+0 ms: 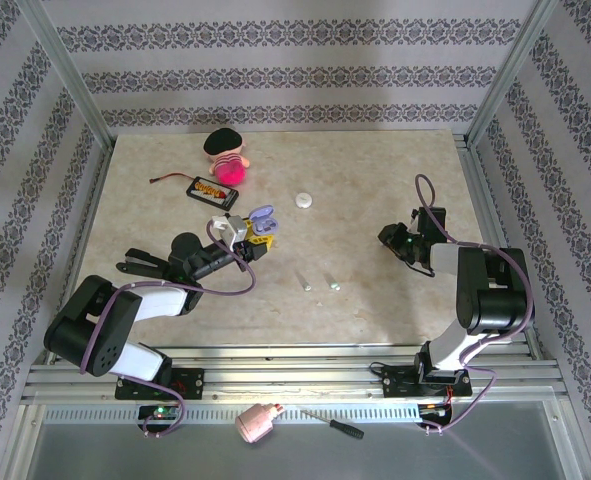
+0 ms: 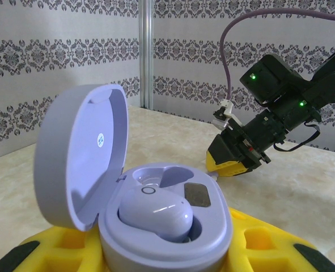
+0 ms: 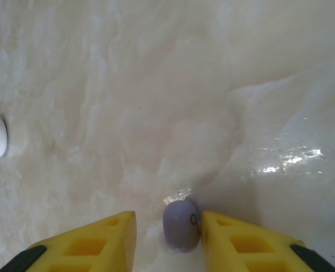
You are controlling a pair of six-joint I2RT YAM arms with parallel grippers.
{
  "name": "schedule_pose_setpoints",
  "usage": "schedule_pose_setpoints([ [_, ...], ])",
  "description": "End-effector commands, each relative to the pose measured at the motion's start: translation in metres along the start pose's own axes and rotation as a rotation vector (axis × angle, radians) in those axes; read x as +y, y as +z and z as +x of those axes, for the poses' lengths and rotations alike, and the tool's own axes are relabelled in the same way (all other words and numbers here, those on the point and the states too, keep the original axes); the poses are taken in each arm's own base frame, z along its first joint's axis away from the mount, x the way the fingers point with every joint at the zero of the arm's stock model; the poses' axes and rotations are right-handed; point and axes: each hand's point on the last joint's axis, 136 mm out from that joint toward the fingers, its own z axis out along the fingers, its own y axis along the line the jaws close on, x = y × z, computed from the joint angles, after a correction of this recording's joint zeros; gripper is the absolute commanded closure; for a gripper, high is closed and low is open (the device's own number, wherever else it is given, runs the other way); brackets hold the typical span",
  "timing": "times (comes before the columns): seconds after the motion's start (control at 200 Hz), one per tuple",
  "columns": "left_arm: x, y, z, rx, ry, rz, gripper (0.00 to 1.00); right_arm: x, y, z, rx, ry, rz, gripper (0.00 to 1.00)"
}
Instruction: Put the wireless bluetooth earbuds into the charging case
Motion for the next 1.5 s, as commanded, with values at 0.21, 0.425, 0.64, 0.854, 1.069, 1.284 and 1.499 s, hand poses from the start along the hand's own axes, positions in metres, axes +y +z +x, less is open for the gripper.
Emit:
schedule_pose_setpoints([
  [0.21,0.001,0.0,-0.013,-0.033,0.021,0.015,0.82,0.009,0.004,-0.007,0.004,-0.011,-0.055,0.65],
  [0.425,0.001,-0.001,-0.01,-0.032,0.02,0.011,0.82,0.012,0.01,-0.006,0.026,-0.006,-0.075,0.65],
  [0.64,0.001,-0.001,-0.009,-0.029,0.021,0.009,0.82,0.015,0.008,-0.008,0.019,-0.003,-0.087,0.74],
  [0.854,0.002,0.0,-0.009,-0.034,0.02,0.01,0.82,0.015,0.009,-0.002,0.042,-0.002,-0.097,0.76],
  [1.069,0.002,0.0,-0.009,-0.036,0.016,0.007,0.82,0.016,0.011,0.001,0.068,-0.007,-0.104,0.78],
  [1.284,0.003,0.0,-0.007,-0.037,0.013,0.006,0.82,0.02,0.01,0.007,0.106,-0.037,-0.093,0.77],
  [1.499,0.002,0.001,-0.008,-0.046,0.011,0.009,0.82,0.023,0.013,0.01,0.141,-0.079,-0.049,0.75],
])
